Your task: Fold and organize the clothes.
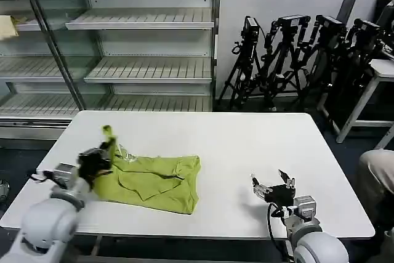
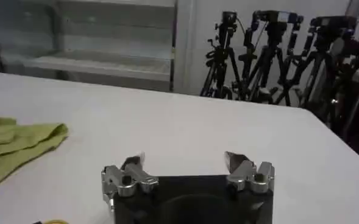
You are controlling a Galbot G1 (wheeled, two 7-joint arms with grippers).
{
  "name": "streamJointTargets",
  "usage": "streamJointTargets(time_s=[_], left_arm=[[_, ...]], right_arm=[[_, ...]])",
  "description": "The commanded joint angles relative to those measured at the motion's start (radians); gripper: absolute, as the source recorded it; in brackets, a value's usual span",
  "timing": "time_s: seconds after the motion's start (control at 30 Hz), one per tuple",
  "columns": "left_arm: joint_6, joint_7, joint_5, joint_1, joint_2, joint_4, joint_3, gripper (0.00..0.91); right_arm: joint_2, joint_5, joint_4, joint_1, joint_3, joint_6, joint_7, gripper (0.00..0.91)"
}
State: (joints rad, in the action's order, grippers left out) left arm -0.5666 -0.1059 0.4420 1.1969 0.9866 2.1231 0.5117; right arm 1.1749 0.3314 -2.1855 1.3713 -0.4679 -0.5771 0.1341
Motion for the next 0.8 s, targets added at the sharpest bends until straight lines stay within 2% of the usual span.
streamJointTargets(time_s=[0.03, 0.6, 0.63, 0.67, 0.8], left_arm=[[-0.012, -0.079, -0.015, -0.027, 0.049, 0.062, -0.363, 0.02], [-0.012, -0.126, -0.006, -0.095, 0.106, -0.069, -0.418, 0.02], [-0.012, -0.139, -0.007, -0.1, 0.109, -0.077, -0.419, 0.494], [-0.011, -0.138, -0.005, -0.106, 0.118, -0.085, -0.419, 0.907], [0.006, -0.156, 0.023, -0.136, 0.148, -0.098, -0.408, 0.907]], right_arm=[[0.002, -0.001, 0.005, 0.004, -0.011, 0.001, 0.0, 0.907], [0.002, 0.001, 0.029, -0.025, -0.005, 0.0, -0.001, 0.907], [0.002, 0.001, 0.029, -0.025, -0.005, 0.0, -0.001, 0.907], [0.002, 0.001, 0.029, -0.025, -0.004, 0.0, -0.001, 0.907], [0.004, 0.001, 0.029, -0.029, -0.001, 0.0, -0.002, 0.907]])
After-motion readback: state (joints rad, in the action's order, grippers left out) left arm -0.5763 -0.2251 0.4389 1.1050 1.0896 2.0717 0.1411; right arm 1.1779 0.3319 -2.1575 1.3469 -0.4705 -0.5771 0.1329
